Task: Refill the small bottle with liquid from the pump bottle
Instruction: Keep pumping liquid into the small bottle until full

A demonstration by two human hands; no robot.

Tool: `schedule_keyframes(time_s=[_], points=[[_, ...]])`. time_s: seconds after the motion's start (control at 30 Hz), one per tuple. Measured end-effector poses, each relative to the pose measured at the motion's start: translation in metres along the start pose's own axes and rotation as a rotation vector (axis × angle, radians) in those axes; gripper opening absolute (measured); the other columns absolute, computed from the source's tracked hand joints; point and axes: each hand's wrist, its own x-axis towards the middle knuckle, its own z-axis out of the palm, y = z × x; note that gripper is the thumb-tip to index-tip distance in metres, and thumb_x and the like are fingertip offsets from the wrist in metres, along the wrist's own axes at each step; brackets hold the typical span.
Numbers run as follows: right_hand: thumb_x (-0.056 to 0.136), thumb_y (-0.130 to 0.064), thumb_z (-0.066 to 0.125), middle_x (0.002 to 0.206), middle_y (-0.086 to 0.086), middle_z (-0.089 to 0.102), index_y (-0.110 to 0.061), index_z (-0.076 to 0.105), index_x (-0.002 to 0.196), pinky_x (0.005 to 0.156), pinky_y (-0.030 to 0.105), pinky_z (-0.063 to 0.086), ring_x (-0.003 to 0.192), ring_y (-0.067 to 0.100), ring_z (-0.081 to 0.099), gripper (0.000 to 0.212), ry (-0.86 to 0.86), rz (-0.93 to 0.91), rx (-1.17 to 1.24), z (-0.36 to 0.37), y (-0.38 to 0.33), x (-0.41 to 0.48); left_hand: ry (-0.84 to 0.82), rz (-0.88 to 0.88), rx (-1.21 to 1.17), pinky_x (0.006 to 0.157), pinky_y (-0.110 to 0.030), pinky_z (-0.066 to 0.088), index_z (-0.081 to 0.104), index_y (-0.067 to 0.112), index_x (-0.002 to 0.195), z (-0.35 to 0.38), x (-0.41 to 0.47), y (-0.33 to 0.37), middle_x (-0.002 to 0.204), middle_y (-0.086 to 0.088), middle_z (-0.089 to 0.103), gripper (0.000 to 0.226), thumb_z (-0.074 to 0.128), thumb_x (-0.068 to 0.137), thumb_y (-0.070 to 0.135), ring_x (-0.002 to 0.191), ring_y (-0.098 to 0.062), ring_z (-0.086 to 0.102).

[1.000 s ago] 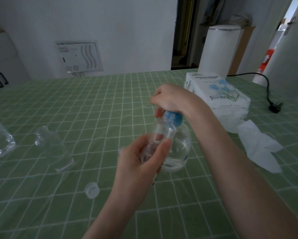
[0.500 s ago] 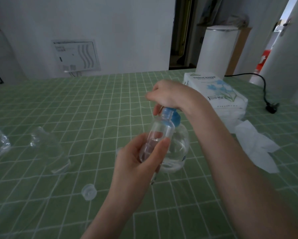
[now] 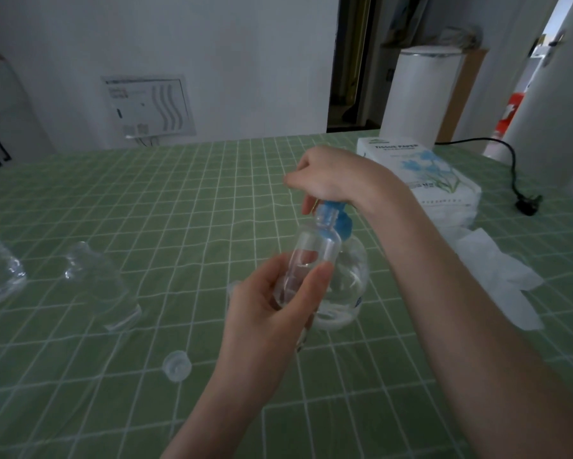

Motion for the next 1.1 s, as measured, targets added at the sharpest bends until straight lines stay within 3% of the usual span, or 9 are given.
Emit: schedule_keyframes(time_s=[0.1,0.3,0.63,0.77,0.83,0.97,1.1], points=[[0.097,-0.027,0.046,0.104,0.014,0.073,-0.002,0.061,0.119,0.06,0.024,0.037,0.082,0.022,0.063,0.037,-0.012,0.006,0.024,0.001,0.0,0.0,-0.005,-0.003,-0.012,0.047,-0.018,0.04,0.07,0.019,0.082,0.0,0.001,0.0,0.068,-0.024,0.059,0.034,0.063,0.069,0.049,0.056,-0.018,0.051],[0.097,-0.024,0.045,0.109,0.014,0.07,-0.003,0.058,0.122,0.067,0.03,0.041,0.102,0.027,0.064,0.035,-0.051,0.031,0.035,0.006,0.003,-0.002,-0.004,-0.013,-0.006,0.046,-0.018,0.039,0.07,0.016,0.081,0.001,0.0,-0.001,0.068,-0.028,0.058,0.033,0.062,0.068,0.046,0.056,-0.019,0.05],[0.095,-0.025,0.047,0.099,0.009,0.072,-0.006,0.062,0.114,0.057,0.024,0.037,0.084,0.02,0.061,0.03,0.004,0.015,0.033,0.0,0.0,-0.001,0.001,-0.003,-0.015,0.044,-0.014,0.039,0.07,0.02,0.083,0.001,0.0,0.001,0.059,-0.016,0.058,0.036,0.06,0.065,0.049,0.051,-0.012,0.049],[0.096,-0.023,0.046,0.101,0.009,0.072,-0.004,0.062,0.115,0.058,0.023,0.038,0.094,0.023,0.066,0.031,-0.011,0.016,0.034,0.0,-0.002,0.0,0.008,0.002,-0.02,0.045,-0.014,0.04,0.071,0.025,0.085,0.001,0.001,0.002,0.062,-0.019,0.06,0.033,0.06,0.065,0.049,0.054,-0.014,0.051],[0.097,-0.023,0.046,0.104,0.009,0.072,-0.004,0.062,0.117,0.058,0.023,0.038,0.094,0.022,0.065,0.032,-0.019,0.016,0.028,0.002,-0.002,0.0,0.009,0.003,-0.023,0.044,-0.013,0.039,0.071,0.024,0.083,0.001,0.001,0.001,0.057,-0.011,0.059,0.031,0.061,0.066,0.048,0.052,-0.012,0.049],[0.098,-0.023,0.044,0.109,0.011,0.07,-0.004,0.058,0.123,0.072,0.03,0.04,0.1,0.023,0.063,0.034,-0.037,0.026,0.033,0.005,0.001,-0.002,0.006,-0.008,-0.023,0.042,-0.014,0.037,0.071,0.024,0.077,0.001,0.0,0.0,0.056,-0.004,0.058,0.025,0.062,0.067,0.045,0.049,-0.01,0.047],[0.098,-0.024,0.044,0.11,0.011,0.07,-0.004,0.057,0.125,0.074,0.031,0.039,0.102,0.024,0.063,0.036,-0.039,0.033,0.051,0.009,0.003,-0.003,0.003,-0.004,-0.006,0.045,-0.014,0.038,0.071,0.022,0.079,0.0,0.0,-0.002,0.059,-0.019,0.057,0.029,0.062,0.067,0.047,0.054,-0.015,0.049]])
